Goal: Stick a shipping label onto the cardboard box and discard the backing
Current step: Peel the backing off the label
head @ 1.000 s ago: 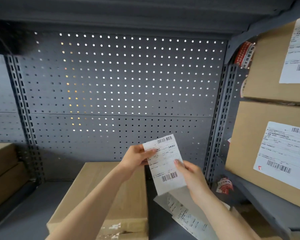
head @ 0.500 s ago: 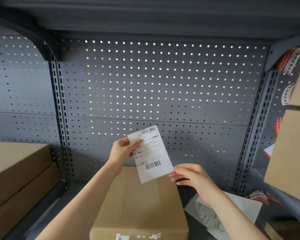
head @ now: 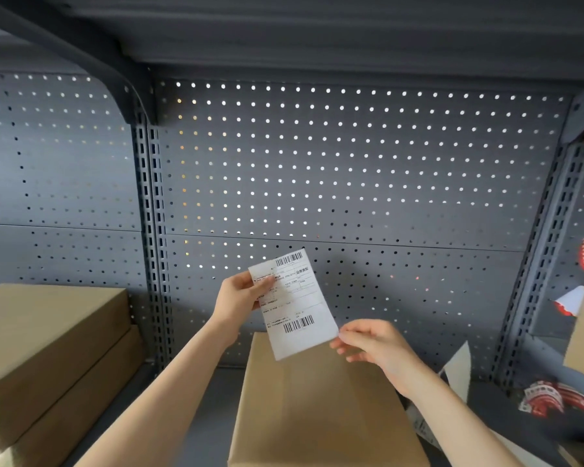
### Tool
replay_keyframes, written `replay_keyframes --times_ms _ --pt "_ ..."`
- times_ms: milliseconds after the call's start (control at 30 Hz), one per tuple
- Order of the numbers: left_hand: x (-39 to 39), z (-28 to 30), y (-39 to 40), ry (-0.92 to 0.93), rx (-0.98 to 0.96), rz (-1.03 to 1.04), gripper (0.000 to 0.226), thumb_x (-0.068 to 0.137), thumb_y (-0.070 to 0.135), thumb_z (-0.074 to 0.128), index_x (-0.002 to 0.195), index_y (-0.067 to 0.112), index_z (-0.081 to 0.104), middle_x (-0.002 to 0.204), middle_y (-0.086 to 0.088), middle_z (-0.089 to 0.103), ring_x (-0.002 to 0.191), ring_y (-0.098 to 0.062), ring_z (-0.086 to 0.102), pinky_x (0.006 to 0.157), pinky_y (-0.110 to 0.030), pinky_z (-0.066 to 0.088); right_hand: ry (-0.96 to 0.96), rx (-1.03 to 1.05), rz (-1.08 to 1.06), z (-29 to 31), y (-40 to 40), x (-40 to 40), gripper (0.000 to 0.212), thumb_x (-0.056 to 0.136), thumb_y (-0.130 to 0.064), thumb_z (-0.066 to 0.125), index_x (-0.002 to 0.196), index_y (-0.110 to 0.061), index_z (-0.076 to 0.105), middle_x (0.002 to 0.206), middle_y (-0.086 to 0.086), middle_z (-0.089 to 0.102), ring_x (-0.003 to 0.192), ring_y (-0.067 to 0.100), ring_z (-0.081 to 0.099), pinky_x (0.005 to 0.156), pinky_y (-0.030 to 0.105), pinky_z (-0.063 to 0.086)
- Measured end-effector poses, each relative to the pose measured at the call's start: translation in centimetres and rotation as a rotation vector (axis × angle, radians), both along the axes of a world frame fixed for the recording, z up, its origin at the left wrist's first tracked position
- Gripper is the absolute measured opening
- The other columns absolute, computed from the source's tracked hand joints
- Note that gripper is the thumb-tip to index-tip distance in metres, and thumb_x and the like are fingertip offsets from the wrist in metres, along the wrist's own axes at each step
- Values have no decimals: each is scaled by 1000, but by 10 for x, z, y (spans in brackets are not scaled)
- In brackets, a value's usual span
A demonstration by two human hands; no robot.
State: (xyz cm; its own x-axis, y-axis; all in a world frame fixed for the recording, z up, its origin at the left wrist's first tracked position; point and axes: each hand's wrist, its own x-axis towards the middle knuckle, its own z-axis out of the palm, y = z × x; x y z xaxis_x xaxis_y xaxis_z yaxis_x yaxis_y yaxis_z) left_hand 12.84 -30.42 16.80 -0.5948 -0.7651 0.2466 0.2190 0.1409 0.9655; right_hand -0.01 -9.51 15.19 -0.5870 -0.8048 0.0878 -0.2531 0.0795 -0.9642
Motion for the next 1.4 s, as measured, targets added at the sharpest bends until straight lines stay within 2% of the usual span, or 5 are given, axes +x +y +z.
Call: replay_keyframes --times_ms 167,300,433,600,1400 --pt "6 -4 -13 -39 -12 14 18 83 18 70 101 16 69 99 -1 74 99 -25 69 81 -33 56 -16 -17 -24 0 -11 8 13 89 -8 62 84 -9 74 83 8 77 79 17 69 82 39 55" --pt "2 -11 -9 -238 -465 290 82 74 19 79 142 15 33 140 -4 40 128 -22 38 107 -37 35 -31 -56 -69 1 -18 14 12 89 -9 62 84 -7 73 81 8 76 75 15 66 77 35 54" --pt "1 -7 19 -228 -715 148 43 74 25 79 113 19 62 110 7 59 101 -15 56 80 -11 40 7 -48 -73 2 -23 20 13 90 -11 61 85 -8 73 80 6 76 73 13 66 72 28 54" --pt "3 -5 44 -297 -581 -191 11 76 32 77 78 21 75 72 7 74 70 1 68 74 -13 52 46 -32 -87 4 -26 27 15 90 -8 59 83 -13 72 78 3 75 74 13 66 72 27 53" --pt "-12 -17 56 -62 96 -119 17 90 12 62 91 -4 68 88 -14 75 84 -23 73 74 -22 58 101 -11 -226 4 23 -26 12 89 -9 61 82 -11 71 82 7 73 78 19 67 76 34 57"
